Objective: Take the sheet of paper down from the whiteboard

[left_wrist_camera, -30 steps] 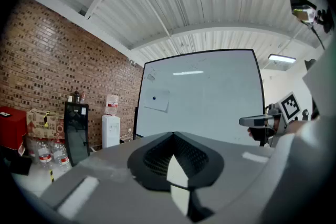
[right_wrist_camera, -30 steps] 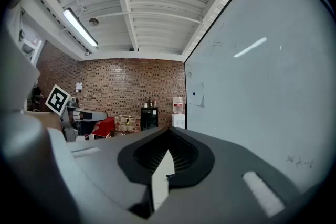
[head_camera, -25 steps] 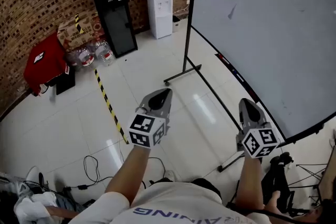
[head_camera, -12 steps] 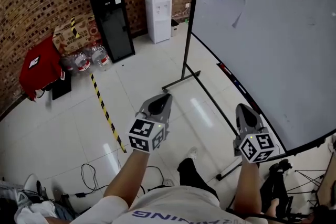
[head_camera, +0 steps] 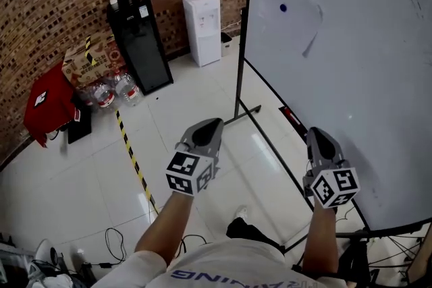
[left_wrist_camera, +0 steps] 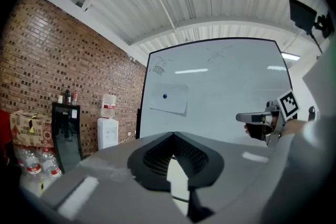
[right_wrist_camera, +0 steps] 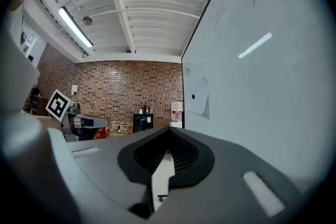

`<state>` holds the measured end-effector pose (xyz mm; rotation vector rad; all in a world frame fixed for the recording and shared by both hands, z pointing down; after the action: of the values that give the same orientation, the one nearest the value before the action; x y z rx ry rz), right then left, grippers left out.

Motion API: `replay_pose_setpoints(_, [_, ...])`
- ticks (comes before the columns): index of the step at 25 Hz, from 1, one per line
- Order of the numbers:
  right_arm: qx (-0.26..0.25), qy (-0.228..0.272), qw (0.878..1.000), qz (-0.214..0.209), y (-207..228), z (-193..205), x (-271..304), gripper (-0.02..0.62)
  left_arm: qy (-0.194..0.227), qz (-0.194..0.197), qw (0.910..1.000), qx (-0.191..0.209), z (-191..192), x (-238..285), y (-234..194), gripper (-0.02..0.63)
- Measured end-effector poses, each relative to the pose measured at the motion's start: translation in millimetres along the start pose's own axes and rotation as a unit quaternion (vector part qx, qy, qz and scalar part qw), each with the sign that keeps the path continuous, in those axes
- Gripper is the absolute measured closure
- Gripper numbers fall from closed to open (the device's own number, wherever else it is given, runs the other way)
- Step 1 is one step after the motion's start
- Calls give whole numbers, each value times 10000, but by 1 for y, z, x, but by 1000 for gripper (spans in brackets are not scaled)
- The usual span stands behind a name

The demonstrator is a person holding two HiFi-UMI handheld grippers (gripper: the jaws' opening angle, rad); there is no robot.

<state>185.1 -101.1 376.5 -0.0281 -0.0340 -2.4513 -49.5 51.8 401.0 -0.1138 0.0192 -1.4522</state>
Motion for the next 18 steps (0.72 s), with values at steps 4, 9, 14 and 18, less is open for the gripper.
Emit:
replay_pose_setpoints(4, [-55, 93, 9999, -32, 31, -18, 58, 589, 82, -52, 9999, 59, -19, 61, -27, 600])
replay_pose_setpoints(9, [-58, 212, 9997, -110, 47, -40, 112, 589, 134, 13, 9998, 114, -45, 117, -53, 600])
replay_pose_setpoints(14, [-16, 279, 9996, -71, 65, -48, 152, 589, 88, 257, 9994, 191, -57, 176, -75, 600])
replay_pose_setpoints(18, [-14, 328, 9993, 196, 76, -52, 169, 589, 116, 594, 9979, 226, -66, 212, -92, 600])
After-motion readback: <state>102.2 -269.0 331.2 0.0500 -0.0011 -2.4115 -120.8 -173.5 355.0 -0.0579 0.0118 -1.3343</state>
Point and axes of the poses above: the fingertips, and each gripper's own axes: x forward along the fingers, y to its right, z out of its underside, the point moved 5 cm from there along -x, backward along the fingers, and after that the axes turned 13 degrees about z, right-handed, at the moved point
